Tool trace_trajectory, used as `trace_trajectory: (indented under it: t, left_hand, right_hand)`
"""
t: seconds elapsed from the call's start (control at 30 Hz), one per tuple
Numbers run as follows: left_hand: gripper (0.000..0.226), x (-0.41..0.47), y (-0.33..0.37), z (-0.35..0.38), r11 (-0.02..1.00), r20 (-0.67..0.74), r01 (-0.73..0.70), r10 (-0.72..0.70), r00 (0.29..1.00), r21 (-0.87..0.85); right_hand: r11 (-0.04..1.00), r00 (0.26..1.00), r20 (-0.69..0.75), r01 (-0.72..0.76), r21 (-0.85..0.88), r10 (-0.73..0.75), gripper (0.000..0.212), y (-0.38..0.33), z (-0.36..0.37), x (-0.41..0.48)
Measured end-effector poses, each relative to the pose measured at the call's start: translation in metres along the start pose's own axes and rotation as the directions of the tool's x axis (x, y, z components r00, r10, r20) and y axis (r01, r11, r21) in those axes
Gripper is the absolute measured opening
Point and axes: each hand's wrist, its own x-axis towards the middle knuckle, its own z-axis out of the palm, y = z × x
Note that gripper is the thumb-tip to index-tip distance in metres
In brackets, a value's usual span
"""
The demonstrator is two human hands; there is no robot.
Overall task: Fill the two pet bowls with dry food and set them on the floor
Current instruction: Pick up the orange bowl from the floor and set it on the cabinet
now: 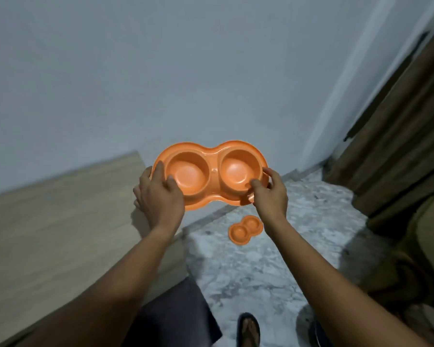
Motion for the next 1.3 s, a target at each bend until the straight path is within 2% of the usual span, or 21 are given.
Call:
trace_trajectory:
  t: [0.17, 0.27, 0.43, 0.57, 0.73, 0.83, 1.07, 1.17, 1.3]
  left_hand:
    - [0.041, -0.004, -0.042, -0.169, 0.998, -0.089, -0.070, 0.070, 0.994, -0.001]
    - [0.041, -0.002, -0.072, -0.248, 0.997, -0.173, -0.033, 0.046, 0.984, 0.075]
    - [0.041, -0.023, -0.130, -0.353, 0.976, -0.343, 0.147, -0.084, 0.936, 0.161]
    - [0.040, -0.053, -0.181, -0.417, 0.951, -0.457, 0.273, -0.181, 0.871, 0.144]
    - [0.043, -0.060, -0.252, -0.487, 0.906, -0.461, 0.401, -0.300, 0.835, 0.137]
    - [0.046, -0.049, -0.293, -0.516, 0.896, -0.389, 0.429, -0.356, 0.850, 0.118]
    - [0.055, 0.015, -0.433, -0.575, 0.875, -0.141, 0.484, -0.478, 0.867, 0.010]
    - [0.053, 0.035, -0.471, -0.584, 0.875, -0.097, 0.484, -0.481, 0.871, 0.014]
    - [0.046, 0.055, -0.491, -0.586, 0.897, -0.082, 0.433, -0.427, 0.901, 0.087]
  right_hand:
    - [0.995, 0.989, 0.144, 0.013, 0.100, -0.028, 0.037, -0.054, 0.045, -0.122]
    - [0.993, 0.953, 0.292, 0.043, 0.112, -0.075, 0.039, -0.077, 0.090, -0.172]
    - [0.987, 0.834, 0.528, 0.130, 0.098, -0.162, 0.043, -0.105, 0.160, -0.243]
    - [0.982, 0.709, 0.683, 0.177, 0.071, -0.177, 0.049, -0.114, 0.201, -0.304]
    - [0.976, 0.605, 0.784, 0.218, 0.004, -0.139, 0.056, -0.111, 0.261, -0.383]
    - [0.973, 0.596, 0.793, 0.232, -0.022, -0.124, 0.057, -0.105, 0.290, -0.411]
    - [0.963, 0.698, 0.716, 0.183, -0.197, 0.014, 0.056, -0.087, 0.415, -0.488]
    - [0.954, 0.718, 0.692, 0.151, -0.260, 0.076, 0.057, -0.083, 0.451, -0.509]
    - [0.935, 0.781, 0.617, 0.136, -0.327, 0.103, 0.056, -0.079, 0.477, -0.519]
